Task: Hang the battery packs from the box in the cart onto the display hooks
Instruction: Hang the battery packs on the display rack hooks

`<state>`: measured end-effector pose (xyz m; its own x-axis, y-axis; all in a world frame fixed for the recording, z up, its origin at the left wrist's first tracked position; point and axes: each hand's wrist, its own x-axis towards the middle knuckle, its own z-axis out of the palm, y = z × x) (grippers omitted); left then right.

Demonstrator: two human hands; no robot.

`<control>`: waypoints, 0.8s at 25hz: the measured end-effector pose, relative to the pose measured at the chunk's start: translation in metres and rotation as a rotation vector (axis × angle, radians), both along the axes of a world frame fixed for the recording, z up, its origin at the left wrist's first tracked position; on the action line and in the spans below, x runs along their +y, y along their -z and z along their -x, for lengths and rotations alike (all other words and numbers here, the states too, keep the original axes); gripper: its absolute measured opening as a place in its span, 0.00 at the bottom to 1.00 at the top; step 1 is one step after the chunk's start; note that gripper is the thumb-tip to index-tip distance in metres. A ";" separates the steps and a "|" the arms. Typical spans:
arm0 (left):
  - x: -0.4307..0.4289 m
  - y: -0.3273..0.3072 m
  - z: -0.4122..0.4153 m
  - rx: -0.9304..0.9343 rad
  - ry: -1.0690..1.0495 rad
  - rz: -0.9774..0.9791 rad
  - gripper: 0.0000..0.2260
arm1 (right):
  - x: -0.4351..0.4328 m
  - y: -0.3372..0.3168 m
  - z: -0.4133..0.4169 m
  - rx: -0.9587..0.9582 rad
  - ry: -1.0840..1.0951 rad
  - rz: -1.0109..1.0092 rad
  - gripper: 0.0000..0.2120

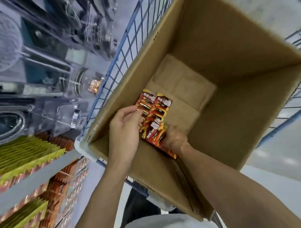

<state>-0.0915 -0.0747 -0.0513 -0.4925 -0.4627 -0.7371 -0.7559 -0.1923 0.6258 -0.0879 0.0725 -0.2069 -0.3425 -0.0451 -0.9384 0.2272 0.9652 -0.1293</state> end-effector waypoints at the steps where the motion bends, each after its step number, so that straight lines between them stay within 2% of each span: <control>1: 0.001 0.002 0.001 -0.009 -0.005 -0.001 0.06 | 0.000 0.007 -0.001 0.042 -0.005 0.005 0.37; 4: 0.005 0.005 0.002 -0.032 -0.003 0.000 0.07 | 0.005 0.018 -0.002 0.046 0.039 -0.002 0.32; 7: 0.005 0.008 0.003 -0.067 -0.016 -0.019 0.08 | 0.014 0.021 0.009 0.033 0.176 0.003 0.26; 11: 0.005 0.015 -0.001 -0.146 0.011 -0.042 0.08 | 0.023 0.006 0.038 -0.103 0.272 0.052 0.25; 12: 0.006 0.016 -0.002 -0.167 -0.002 -0.049 0.07 | 0.026 -0.006 0.049 -0.109 0.296 0.081 0.24; 14: 0.012 0.022 0.001 -0.240 -0.045 -0.074 0.03 | 0.037 -0.035 0.073 0.006 0.399 0.145 0.20; 17: 0.033 0.061 -0.001 -0.394 -0.124 -0.107 0.06 | 0.062 -0.092 0.099 0.184 0.682 0.340 0.14; 20: 0.063 0.101 -0.008 -0.507 -0.105 -0.087 0.13 | 0.082 -0.154 0.100 0.203 0.852 0.502 0.14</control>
<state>-0.0835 -0.0113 -0.1518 -0.0178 -0.4172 -0.9087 -0.9335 -0.3186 0.1646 -0.1880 0.1540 -0.0531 -0.5956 -0.0845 -0.7989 0.7448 0.3147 -0.5885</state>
